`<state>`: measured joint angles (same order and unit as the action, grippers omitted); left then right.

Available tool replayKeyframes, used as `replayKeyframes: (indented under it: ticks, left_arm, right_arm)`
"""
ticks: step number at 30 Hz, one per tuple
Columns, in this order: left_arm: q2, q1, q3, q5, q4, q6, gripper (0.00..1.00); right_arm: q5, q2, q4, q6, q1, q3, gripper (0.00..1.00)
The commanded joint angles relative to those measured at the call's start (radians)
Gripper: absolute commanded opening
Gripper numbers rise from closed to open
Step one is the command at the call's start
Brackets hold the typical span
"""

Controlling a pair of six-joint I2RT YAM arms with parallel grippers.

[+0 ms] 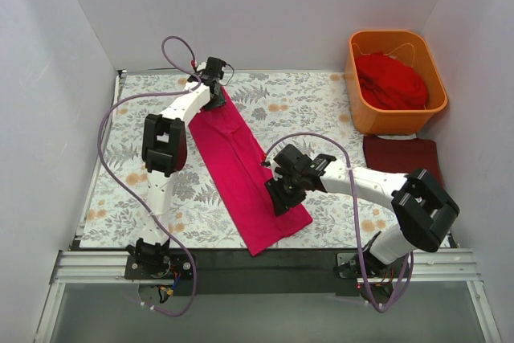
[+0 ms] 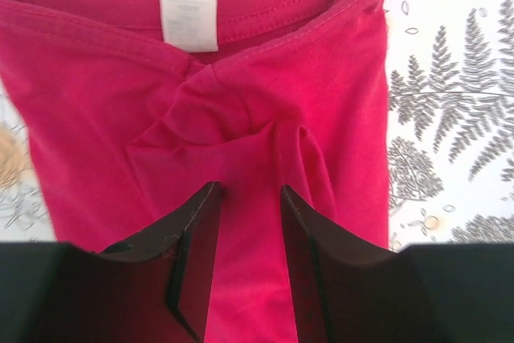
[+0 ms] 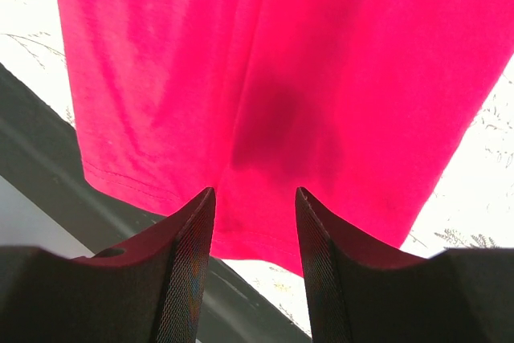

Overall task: Fold and stack the t-shirts
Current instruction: Fold the tshirt

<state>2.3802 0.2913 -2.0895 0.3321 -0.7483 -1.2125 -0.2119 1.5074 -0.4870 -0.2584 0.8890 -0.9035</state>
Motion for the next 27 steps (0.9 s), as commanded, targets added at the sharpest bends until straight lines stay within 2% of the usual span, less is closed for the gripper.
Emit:
replayKeyframes:
  ticks: [1,10,15,23,27]
  left_arm:
    - [0.033,0.011,-0.014,-0.001,0.046,0.044,0.34]
    - [0.135,0.08,-0.037,-0.088,0.076,0.079,0.34]
    - [0.198,0.143,-0.116,-0.13,0.109,0.099,0.35]
    - [0.228,0.151,-0.207,-0.131,0.234,0.105,0.5]
    - [0.125,0.149,-0.147,-0.134,0.279,0.09,0.62]
  right_arm:
    - [0.0,-0.038,0.019,-0.004,-0.005,0.015,0.52]
    - [0.008,-0.052,0.036,-0.019,-0.01,0.037,0.51]
    - [0.031,-0.078,0.06,-0.05,-0.015,0.066,0.51]
    - [0.031,-0.159,0.091,-0.094,-0.041,0.115,0.51]
    - [0.013,-0.174,0.096,-0.093,-0.041,0.132,0.51]
